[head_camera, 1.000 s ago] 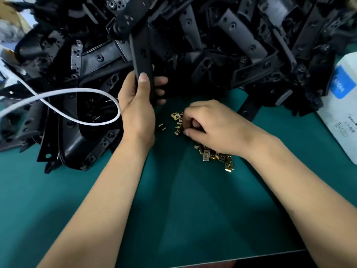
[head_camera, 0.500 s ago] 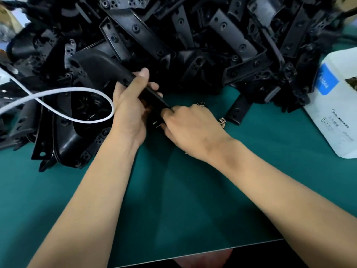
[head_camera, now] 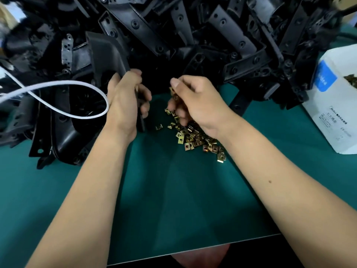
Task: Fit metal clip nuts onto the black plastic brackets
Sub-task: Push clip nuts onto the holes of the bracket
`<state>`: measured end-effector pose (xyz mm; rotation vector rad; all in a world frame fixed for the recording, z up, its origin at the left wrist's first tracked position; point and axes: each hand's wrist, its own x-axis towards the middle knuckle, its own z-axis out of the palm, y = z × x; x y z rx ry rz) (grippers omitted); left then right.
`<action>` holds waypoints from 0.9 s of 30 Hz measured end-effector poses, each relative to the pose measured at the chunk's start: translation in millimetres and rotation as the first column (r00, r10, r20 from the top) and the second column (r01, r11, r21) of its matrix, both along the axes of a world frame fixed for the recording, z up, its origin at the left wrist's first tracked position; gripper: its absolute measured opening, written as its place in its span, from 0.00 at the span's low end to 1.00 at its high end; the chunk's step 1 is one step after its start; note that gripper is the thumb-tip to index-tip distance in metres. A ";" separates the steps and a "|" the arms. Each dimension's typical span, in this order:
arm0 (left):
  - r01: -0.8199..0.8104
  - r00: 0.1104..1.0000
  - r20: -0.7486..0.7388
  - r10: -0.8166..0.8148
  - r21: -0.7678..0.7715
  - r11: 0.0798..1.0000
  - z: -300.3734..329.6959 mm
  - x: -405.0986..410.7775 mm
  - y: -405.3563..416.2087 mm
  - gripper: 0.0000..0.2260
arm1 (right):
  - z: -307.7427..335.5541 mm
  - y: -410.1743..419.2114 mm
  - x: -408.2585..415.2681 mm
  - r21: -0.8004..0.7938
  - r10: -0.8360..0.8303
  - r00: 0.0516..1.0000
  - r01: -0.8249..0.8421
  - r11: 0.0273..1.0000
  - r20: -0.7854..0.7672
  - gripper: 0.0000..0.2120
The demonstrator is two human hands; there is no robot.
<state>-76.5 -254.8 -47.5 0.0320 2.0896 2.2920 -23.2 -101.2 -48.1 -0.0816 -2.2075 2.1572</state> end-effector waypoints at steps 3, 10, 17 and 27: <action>-0.041 0.980 -0.197 -0.010 -0.254 0.966 0.7 6.6 3.9 0.28 | 1.9 0.5 3.4 -0.320 0.043 0.997 -0.019 0.947 0.070 0.12; -0.268 0.843 -0.512 -0.163 -0.665 0.697 -13.7 15.8 9.2 0.19 | -0.6 8.3 3.7 -0.296 -0.041 0.995 0.067 0.953 0.096 0.11; -0.214 0.913 -0.350 -0.208 -0.847 0.487 -26.1 20.7 8.4 0.19 | -14.4 10.9 -0.5 -0.137 -0.138 0.990 0.142 0.980 0.042 0.13; -0.147 0.918 -0.331 -0.220 -0.797 0.585 -19.4 18.1 -4.6 0.32 | -11.8 19.3 5.0 -0.113 -0.172 0.981 0.162 0.980 -0.089 0.09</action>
